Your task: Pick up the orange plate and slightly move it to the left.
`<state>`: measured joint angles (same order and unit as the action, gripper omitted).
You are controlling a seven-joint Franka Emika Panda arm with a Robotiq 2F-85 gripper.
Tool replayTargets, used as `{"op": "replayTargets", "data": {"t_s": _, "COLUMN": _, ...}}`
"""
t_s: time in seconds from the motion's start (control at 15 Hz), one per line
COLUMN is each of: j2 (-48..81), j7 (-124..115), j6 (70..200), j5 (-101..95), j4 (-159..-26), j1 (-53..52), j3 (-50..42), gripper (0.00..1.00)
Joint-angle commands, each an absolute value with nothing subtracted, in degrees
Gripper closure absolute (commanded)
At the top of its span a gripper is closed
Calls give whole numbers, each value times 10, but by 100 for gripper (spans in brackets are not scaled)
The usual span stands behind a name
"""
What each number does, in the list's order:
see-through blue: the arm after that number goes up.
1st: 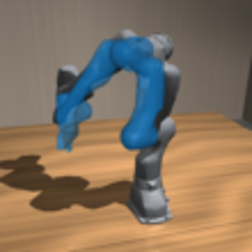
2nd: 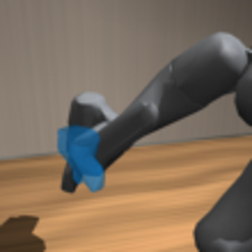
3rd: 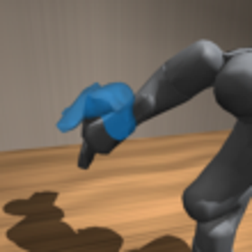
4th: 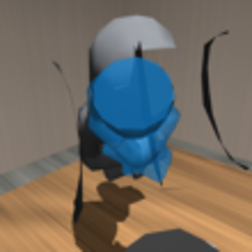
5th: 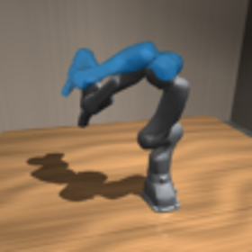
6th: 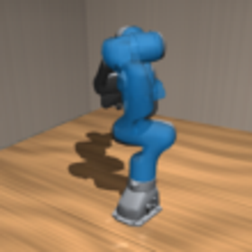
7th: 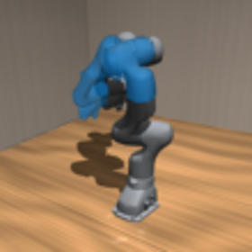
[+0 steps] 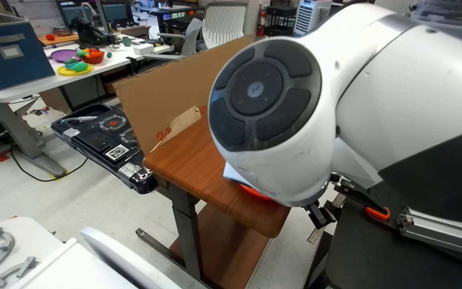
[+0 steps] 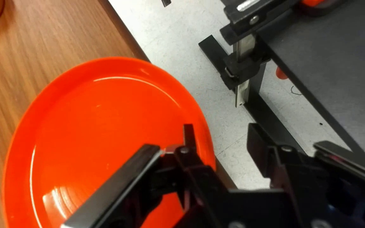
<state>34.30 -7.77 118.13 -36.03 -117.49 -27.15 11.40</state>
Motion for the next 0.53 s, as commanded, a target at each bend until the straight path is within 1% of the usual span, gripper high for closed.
{"op": "replayTargets", "data": {"t_s": 0.0, "j2": 241, "j7": -43, "j6": 1202, "j5": -307, "j4": -1255, "j1": -225, "j3": 137, "gripper": 21}}
{"op": "replayTargets", "data": {"t_s": 0.07, "j2": 204, "j7": -24, "j6": 1200, "j5": -277, "j4": -1273, "j1": -210, "j3": 145, "gripper": 13}}
{"op": "replayTargets", "data": {"t_s": 0.2, "j2": 149, "j7": 14, "j6": 1190, "j5": -189, "j4": -1295, "j1": -176, "j3": 155, "gripper": 0}}
{"op": "replayTargets", "data": {"t_s": 0.33, "j2": 89, "j7": 48, "j6": 1174, "j5": -114, "j4": -1313, "j1": -147, "j3": 151, "gripper": 0}}
{"op": "replayTargets", "data": {"t_s": 0.4, "j2": 157, "j7": 10, "j6": 1178, "j5": -170, "j4": -1273, "j1": -178, "j3": 143, "gripper": 1}}
{"op": "replayTargets", "data": {"t_s": 0.47, "j2": 128, "j7": 26, "j6": 1175, "j5": -146, "j4": -1284, "j1": -165, "j3": 143, "gripper": 0}}
